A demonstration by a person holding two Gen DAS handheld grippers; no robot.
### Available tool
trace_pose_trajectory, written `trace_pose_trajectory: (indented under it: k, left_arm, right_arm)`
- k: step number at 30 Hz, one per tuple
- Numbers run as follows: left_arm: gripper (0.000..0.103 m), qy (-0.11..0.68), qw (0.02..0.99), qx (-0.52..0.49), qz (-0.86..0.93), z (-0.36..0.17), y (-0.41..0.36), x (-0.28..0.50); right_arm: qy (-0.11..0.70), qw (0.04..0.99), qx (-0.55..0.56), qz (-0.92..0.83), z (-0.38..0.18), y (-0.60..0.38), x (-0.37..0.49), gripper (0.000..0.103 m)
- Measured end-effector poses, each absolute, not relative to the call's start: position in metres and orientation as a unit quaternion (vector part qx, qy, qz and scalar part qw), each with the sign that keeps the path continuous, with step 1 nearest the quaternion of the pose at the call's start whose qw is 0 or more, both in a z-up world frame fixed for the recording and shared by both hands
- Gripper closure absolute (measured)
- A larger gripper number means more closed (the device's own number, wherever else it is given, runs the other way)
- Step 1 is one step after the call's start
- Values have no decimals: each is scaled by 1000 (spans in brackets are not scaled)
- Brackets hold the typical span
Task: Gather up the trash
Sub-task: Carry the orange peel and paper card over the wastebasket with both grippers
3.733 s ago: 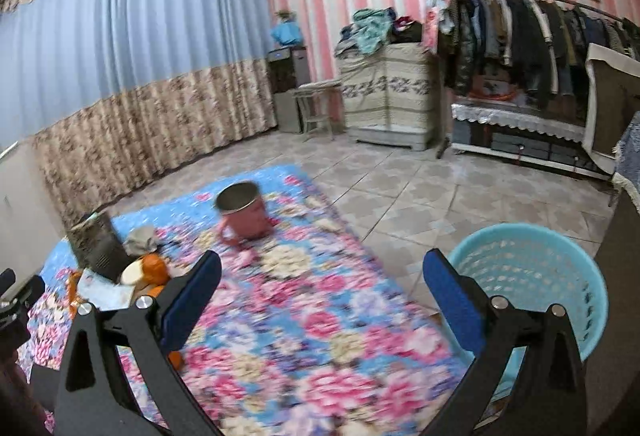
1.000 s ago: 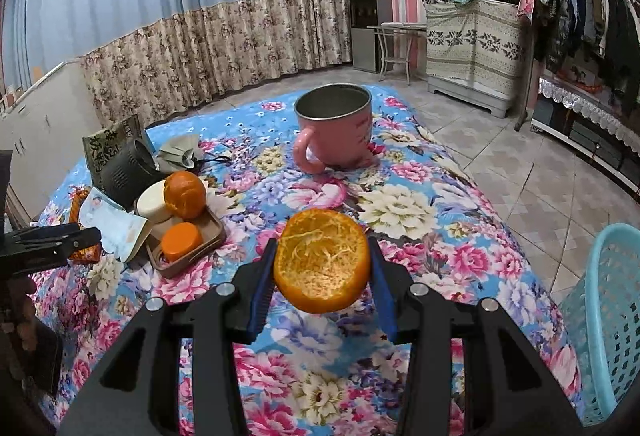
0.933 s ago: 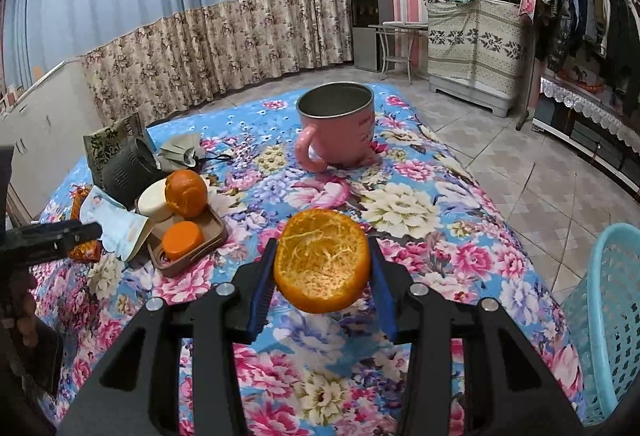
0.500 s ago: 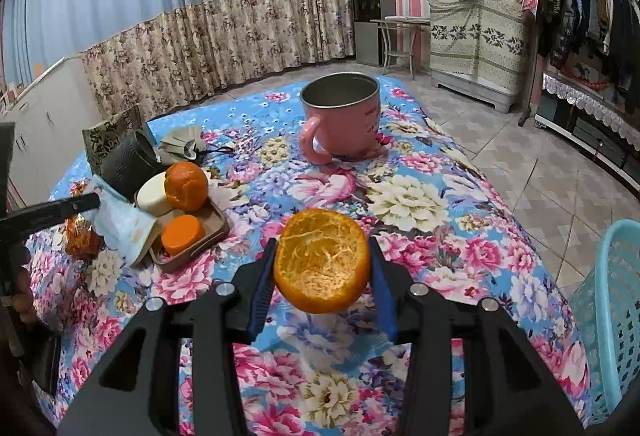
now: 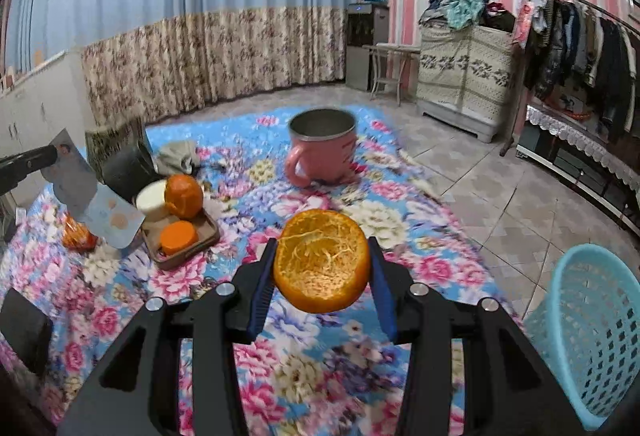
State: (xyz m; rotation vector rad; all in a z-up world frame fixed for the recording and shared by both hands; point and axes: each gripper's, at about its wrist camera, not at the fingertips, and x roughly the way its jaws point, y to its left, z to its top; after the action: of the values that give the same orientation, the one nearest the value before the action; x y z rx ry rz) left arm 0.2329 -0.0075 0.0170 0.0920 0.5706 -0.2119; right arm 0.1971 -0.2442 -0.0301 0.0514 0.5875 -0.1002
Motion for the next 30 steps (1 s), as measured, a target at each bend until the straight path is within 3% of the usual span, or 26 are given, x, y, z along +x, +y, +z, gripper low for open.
trace_pose_trajectory:
  k: [15, 21, 30]
  left_arm:
    - [103, 185, 956, 80, -216, 104, -144, 156]
    - [103, 165, 935, 85, -301, 103, -237, 130]
    - [103, 183, 893, 103, -398, 60, -364, 102]
  right_arm:
    - [246, 956, 51, -153, 22, -363, 98, 60]
    - [243, 938, 73, -235, 24, -440, 44, 60]
    - [249, 914, 103, -301, 11, -516, -7, 60]
